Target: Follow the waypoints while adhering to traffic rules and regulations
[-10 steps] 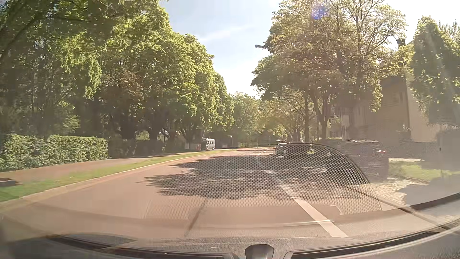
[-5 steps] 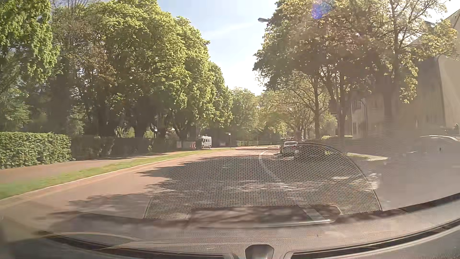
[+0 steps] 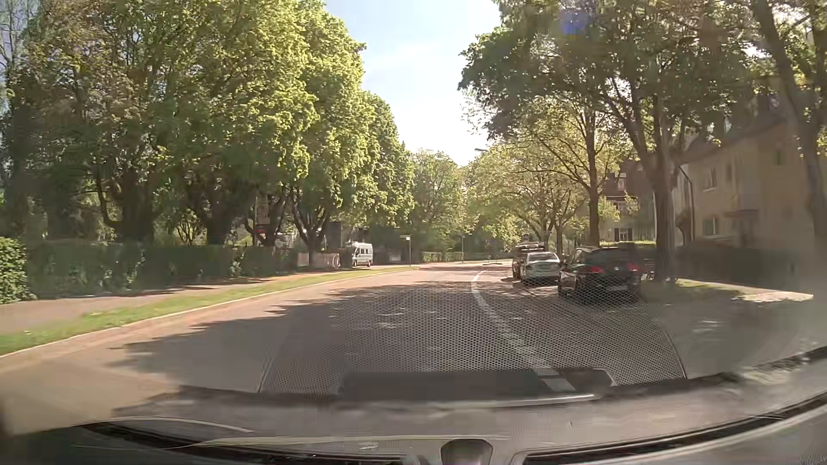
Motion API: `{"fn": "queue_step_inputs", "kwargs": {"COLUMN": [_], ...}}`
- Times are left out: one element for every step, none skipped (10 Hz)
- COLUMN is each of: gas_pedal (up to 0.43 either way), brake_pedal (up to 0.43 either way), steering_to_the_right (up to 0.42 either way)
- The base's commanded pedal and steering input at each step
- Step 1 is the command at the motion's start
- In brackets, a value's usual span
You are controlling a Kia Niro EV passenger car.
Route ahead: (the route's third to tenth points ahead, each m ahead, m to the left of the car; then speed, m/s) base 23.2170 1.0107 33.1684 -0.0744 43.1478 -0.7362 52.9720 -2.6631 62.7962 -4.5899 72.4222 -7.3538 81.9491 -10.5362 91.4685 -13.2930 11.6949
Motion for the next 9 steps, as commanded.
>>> {"fn": "queue_step_inputs", "kwargs": {"gas_pedal": [0.02, 0.02, 0.028, 0.028, 0.028, 0.028, 0.028, 0.028, 0.028], "brake_pedal": [0.0, 0.0, 0.0, 0.0, 0.0, 0.0, 0.0, 0.0, 0.0], "steering_to_the_right": [0.004, 0.004, 0.005, 0.005, 0.006, 0.008, 0.009, 0.01, 0.011]}}
